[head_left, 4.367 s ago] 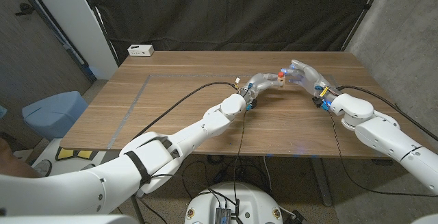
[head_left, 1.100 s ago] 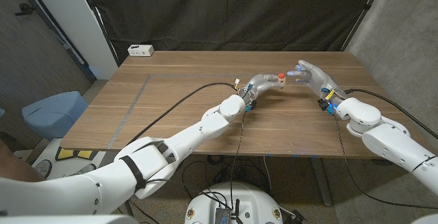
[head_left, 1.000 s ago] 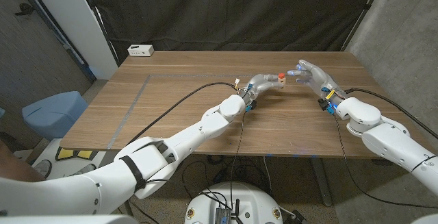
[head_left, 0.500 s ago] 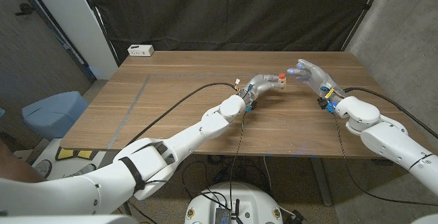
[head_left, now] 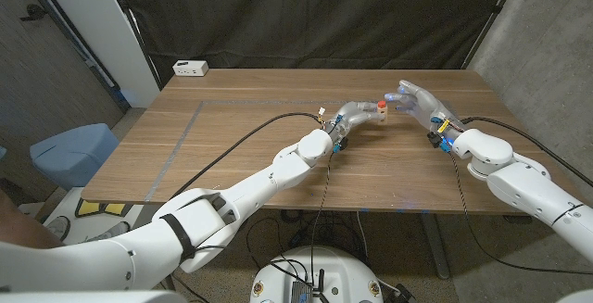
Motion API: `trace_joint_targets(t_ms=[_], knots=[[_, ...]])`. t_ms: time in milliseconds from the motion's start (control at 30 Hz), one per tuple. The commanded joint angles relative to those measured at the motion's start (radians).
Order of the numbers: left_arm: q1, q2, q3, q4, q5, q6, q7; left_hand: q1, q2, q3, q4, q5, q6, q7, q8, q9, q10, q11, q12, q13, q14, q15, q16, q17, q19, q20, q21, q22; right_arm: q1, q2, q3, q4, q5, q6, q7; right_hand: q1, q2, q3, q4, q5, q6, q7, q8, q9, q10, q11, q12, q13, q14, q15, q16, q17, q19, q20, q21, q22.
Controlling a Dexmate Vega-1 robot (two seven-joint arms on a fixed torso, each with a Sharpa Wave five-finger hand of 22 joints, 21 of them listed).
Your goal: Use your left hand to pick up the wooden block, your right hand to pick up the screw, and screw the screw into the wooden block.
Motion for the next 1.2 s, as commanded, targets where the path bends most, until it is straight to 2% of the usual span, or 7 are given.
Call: trace_joint_targets(t_ms=[33, 400, 1200], knots=[[0.0, 0.0, -0.001, 0.003, -0.002, -0.004, -0.002, 0.004, 0.008, 0.034, 0.027, 0.007, 0.014, 0.005, 0.005, 0.004, 0.007, -0.003, 0.008, 0.006, 0.006, -0.048, 0.006, 0.003, -0.001, -0.006, 0.002, 0.003, 0.036, -0.008, -0.026, 0.017, 0.015, -0.017, 0.054, -0.009, 0.003, -0.002, 0.006, 0.006, -0.012, 0.001, -0.001, -0.001, -0.015, 0.0, -0.001, 0.002, -0.073, 0.004, -0.005, 0.003, -0.013, 0.005, -0.001, 0.003], [0.0, -0.001, -0.001, 0.005, -0.002, -0.005, -0.001, 0.003, 0.01, 0.036, 0.028, 0.008, 0.015, 0.006, 0.005, 0.004, 0.007, -0.003, 0.008, 0.006, 0.006, -0.046, 0.005, 0.003, -0.001, -0.005, 0.002, 0.003, 0.054, -0.011, -0.039, 0.024, 0.018, -0.016, 0.075, -0.015, 0.002, -0.004, 0.011, 0.008, -0.016, -0.003, 0.002, -0.002, -0.023, -0.001, 0.002, 0.002, -0.082, 0.001, -0.005, 0.004, -0.023, 0.007, 0.0, 0.003], [0.003, -0.001, 0.0, -0.002, -0.001, -0.003, 0.001, 0.003, 0.009, 0.036, 0.028, 0.008, 0.013, 0.005, 0.005, 0.004, 0.008, -0.003, 0.008, 0.006, 0.006, -0.046, 0.005, 0.003, -0.001, -0.005, 0.002, 0.003, 0.061, -0.018, -0.045, 0.029, 0.023, -0.019, 0.084, -0.016, 0.006, -0.003, 0.016, 0.012, 0.025, 0.004, 0.023, -0.002, -0.001, -0.007, 0.016, 0.001, -0.08, 0.002, 0.003, 0.002, -0.024, 0.008, 0.007, 0.003]])
